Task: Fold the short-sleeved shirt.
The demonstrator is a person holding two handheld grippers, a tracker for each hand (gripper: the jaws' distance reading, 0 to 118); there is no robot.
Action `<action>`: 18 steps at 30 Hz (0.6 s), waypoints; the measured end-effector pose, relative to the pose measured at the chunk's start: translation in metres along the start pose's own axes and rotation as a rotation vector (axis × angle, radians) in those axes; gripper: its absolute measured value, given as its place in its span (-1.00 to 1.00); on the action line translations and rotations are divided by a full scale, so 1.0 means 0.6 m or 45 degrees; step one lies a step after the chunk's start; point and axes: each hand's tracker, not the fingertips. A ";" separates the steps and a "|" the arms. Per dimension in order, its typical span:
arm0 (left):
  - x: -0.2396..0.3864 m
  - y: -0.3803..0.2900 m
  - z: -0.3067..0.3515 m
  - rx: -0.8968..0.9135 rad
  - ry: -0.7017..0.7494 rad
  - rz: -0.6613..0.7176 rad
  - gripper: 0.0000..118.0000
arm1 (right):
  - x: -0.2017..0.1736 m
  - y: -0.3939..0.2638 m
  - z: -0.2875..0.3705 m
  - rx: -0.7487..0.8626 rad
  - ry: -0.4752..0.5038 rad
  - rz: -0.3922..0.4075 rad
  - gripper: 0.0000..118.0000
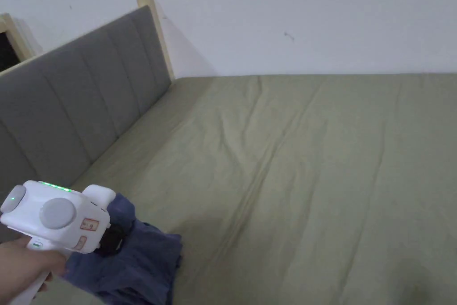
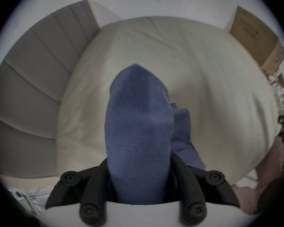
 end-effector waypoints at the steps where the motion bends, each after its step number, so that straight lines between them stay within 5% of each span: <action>1: -0.020 0.003 -0.007 -0.009 0.038 -0.017 -0.63 | -0.004 0.000 -0.001 -0.006 -0.020 0.027 -1.00; 3: -0.042 0.004 -0.015 0.008 0.108 -0.050 -0.59 | -0.017 0.000 -0.001 -0.016 -0.055 0.072 -1.00; 4: -0.053 0.001 -0.014 0.028 0.100 -0.059 -0.38 | -0.022 0.000 0.000 -0.020 -0.064 0.080 -1.00; 6: -0.075 0.000 -0.011 0.103 0.083 -0.074 0.79 | -0.027 -0.002 0.005 -0.019 -0.063 0.079 -1.00; 7: -0.084 0.000 -0.006 0.132 0.061 -0.057 0.99 | -0.029 -0.003 0.009 -0.017 -0.061 0.078 -1.00; 15: -0.069 -0.036 0.069 0.240 -0.016 -0.029 0.97 | -0.042 0.004 0.024 0.020 -0.071 0.091 -1.00; 18: -0.009 -0.044 0.104 0.355 -0.209 0.100 0.96 | -0.047 0.006 0.037 0.045 -0.055 0.088 -1.00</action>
